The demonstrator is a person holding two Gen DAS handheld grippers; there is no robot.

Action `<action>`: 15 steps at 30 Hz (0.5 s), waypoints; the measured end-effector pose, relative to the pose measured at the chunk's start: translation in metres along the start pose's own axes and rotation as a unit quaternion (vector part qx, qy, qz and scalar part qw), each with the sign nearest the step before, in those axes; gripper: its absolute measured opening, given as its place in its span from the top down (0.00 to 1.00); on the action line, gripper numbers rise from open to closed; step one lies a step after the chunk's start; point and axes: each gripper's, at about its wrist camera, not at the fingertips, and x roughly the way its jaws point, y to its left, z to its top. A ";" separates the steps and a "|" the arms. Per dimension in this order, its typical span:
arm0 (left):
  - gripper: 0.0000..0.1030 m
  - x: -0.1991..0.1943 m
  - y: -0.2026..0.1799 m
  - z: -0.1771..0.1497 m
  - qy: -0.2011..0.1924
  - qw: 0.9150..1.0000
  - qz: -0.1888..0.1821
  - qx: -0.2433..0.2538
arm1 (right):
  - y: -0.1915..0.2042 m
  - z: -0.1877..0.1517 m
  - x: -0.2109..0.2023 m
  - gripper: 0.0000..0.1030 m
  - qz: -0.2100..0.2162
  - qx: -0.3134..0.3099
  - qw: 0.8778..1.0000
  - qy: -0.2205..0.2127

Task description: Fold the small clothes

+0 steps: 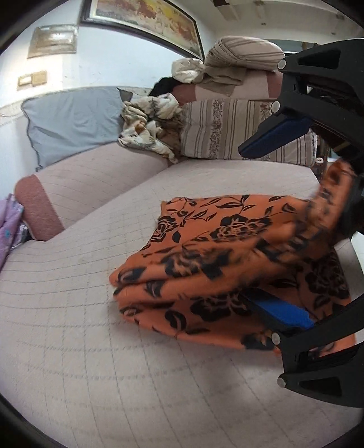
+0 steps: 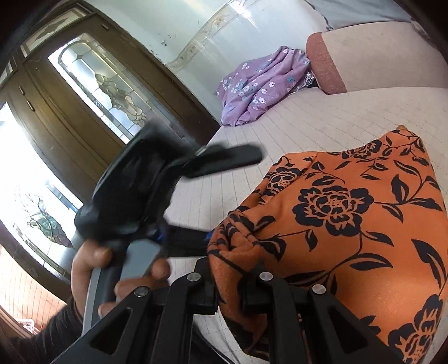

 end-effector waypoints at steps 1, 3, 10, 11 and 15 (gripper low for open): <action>0.38 0.004 -0.002 0.001 0.004 1.000 0.013 0.010 | 0.000 -0.001 0.001 0.89 0.000 -0.002 1.000 0.003; 0.75 0.002 -0.008 0.003 -0.002 0.997 0.059 0.040 | 0.001 -0.004 0.004 0.89 -0.001 -0.006 1.000 0.008; 0.81 -0.006 -0.003 -0.003 -0.041 0.984 0.135 0.112 | 0.009 -0.004 0.012 0.89 0.008 -0.026 1.000 0.015; 0.81 0.001 0.011 -0.001 -0.030 0.984 0.151 0.092 | 0.006 -0.008 0.024 0.89 0.005 -0.027 0.999 0.029; 0.78 0.000 0.039 -0.001 -0.024 0.988 0.138 0.060 | -0.007 -0.035 0.062 0.86 -0.022 -0.028 0.995 0.088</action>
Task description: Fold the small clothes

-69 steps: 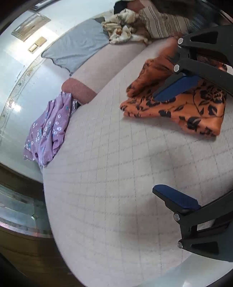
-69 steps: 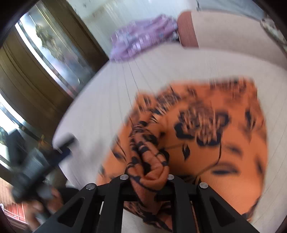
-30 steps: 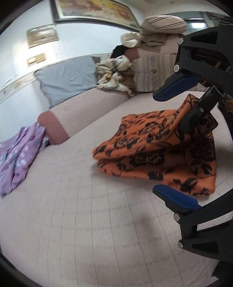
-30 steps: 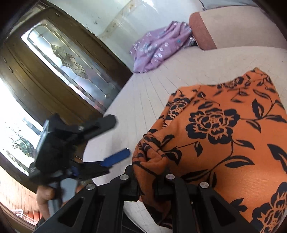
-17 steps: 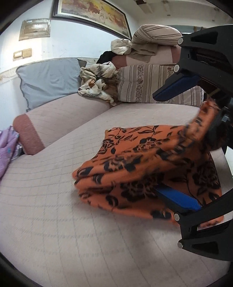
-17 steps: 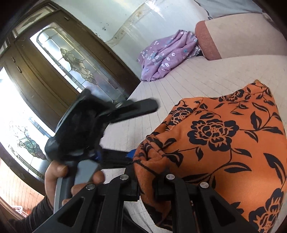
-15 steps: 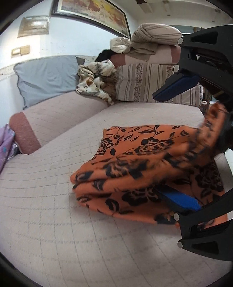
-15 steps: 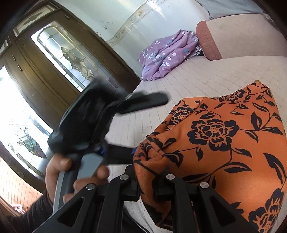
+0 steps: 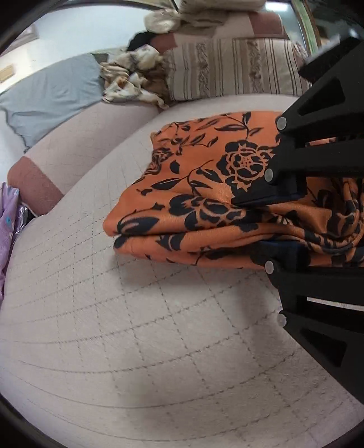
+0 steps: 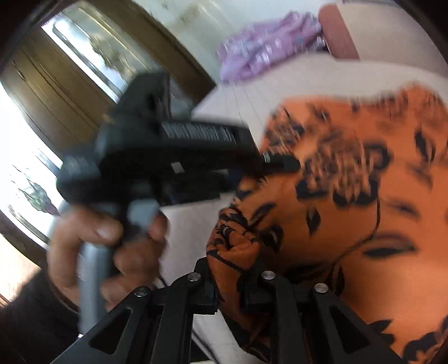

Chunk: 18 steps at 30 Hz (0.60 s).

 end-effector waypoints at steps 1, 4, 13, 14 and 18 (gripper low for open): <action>0.78 -0.001 0.001 0.000 0.000 1.000 0.000 0.000 | 0.001 -0.004 -0.002 0.86 -0.002 -0.004 1.000 -0.014; 0.78 -0.003 -0.004 0.001 0.001 1.000 0.022 0.020 | 0.006 -0.005 -0.003 0.77 -0.006 -0.015 1.000 -0.015; 0.70 -0.020 -0.018 0.003 -0.025 0.997 0.064 0.029 | 0.038 -0.032 -0.018 0.44 -0.002 -0.046 0.999 -0.019; 0.69 -0.024 -0.019 0.004 -0.033 0.996 0.077 0.029 | 0.038 -0.036 -0.023 0.42 0.009 -0.044 0.999 -0.019; 0.69 -0.057 -0.032 -0.002 -0.059 0.994 0.081 0.046 | 0.029 -0.043 -0.049 0.42 0.029 -0.014 0.999 -0.024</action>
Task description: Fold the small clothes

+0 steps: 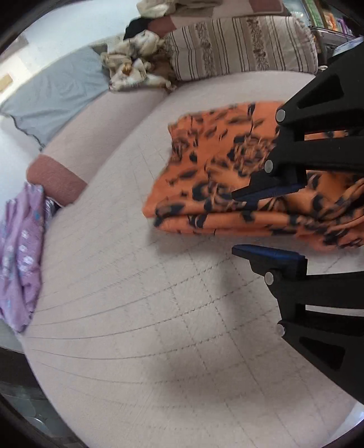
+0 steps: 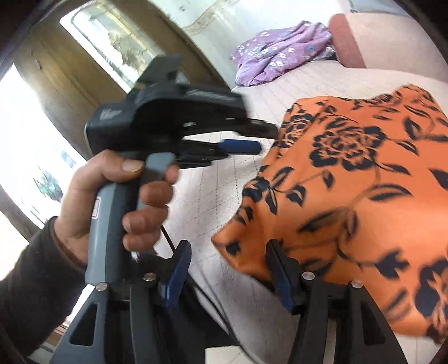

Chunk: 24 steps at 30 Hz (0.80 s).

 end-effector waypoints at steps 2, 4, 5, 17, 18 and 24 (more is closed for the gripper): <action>0.69 -0.015 -0.012 -0.007 -0.010 1.000 -0.012 0.023 | -0.003 -0.004 -0.019 0.42 -0.001 0.012 1.000 -0.015; 0.67 -0.027 -0.031 -0.021 -0.008 0.998 -0.028 0.060 | -0.009 -0.010 -0.042 0.41 0.001 0.028 0.999 -0.033; 0.67 -0.029 -0.036 -0.026 -0.005 0.997 -0.029 0.067 | -0.014 -0.012 -0.051 0.41 -0.001 0.035 0.999 -0.039; 0.94 -0.013 -0.011 -0.071 0.029 0.999 0.033 0.020 | -0.072 -0.019 -0.118 0.35 -0.015 0.143 0.986 -0.086; 0.88 -0.018 -0.017 -0.070 0.019 0.998 0.041 0.034 | -0.073 -0.021 -0.120 0.35 -0.012 0.148 0.985 -0.087; 0.37 -0.041 -0.070 -0.062 -0.064 0.992 0.036 0.107 | -0.083 -0.023 -0.143 0.35 -0.011 0.169 0.978 -0.118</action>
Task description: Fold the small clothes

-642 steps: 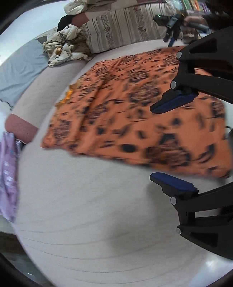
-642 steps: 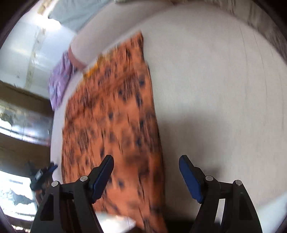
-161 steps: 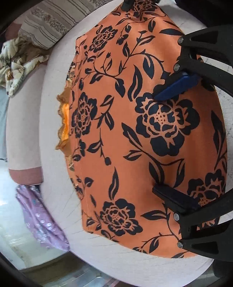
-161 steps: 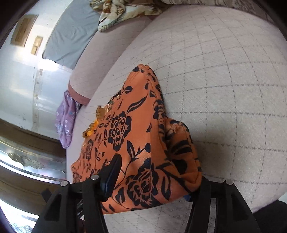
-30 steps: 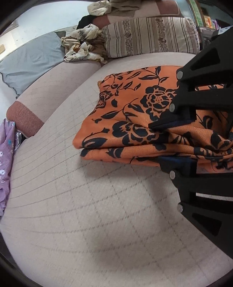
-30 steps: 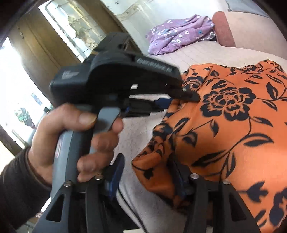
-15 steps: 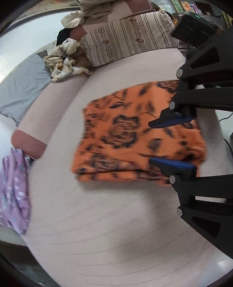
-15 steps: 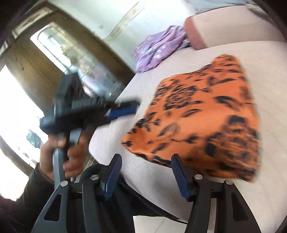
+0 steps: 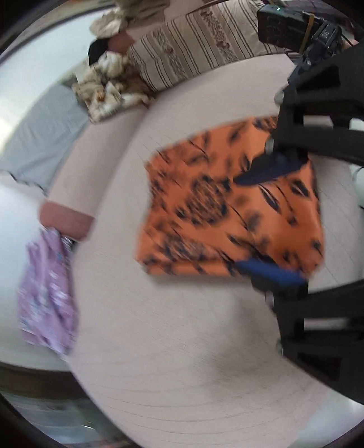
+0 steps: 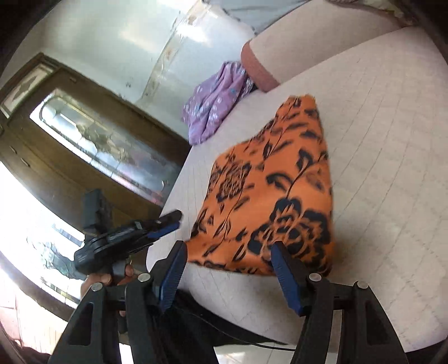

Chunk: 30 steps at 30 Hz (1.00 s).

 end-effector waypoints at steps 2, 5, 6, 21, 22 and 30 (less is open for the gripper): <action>0.34 0.009 -0.015 0.004 -0.008 1.000 0.012 0.022 | -0.012 0.008 -0.006 0.35 -0.012 0.019 1.000 -0.004; 0.34 0.051 -0.025 0.000 0.021 0.997 0.068 0.042 | -0.039 0.023 -0.008 0.31 -0.029 0.070 0.997 -0.002; 0.34 0.060 -0.020 -0.004 0.034 0.995 0.081 0.035 | -0.047 0.028 -0.004 0.31 -0.028 0.086 0.996 0.007; 0.21 0.088 0.012 -0.022 0.048 0.997 0.066 -0.003 | -0.044 0.030 0.061 0.62 -0.174 -0.022 0.977 0.121; 0.21 0.087 0.010 -0.022 0.043 0.997 0.071 0.004 | -0.058 0.032 0.057 0.59 -0.144 0.021 0.982 0.117; 0.20 0.085 0.014 -0.020 0.048 0.997 0.059 -0.006 | -0.082 0.093 0.038 0.25 -0.040 0.118 0.991 0.046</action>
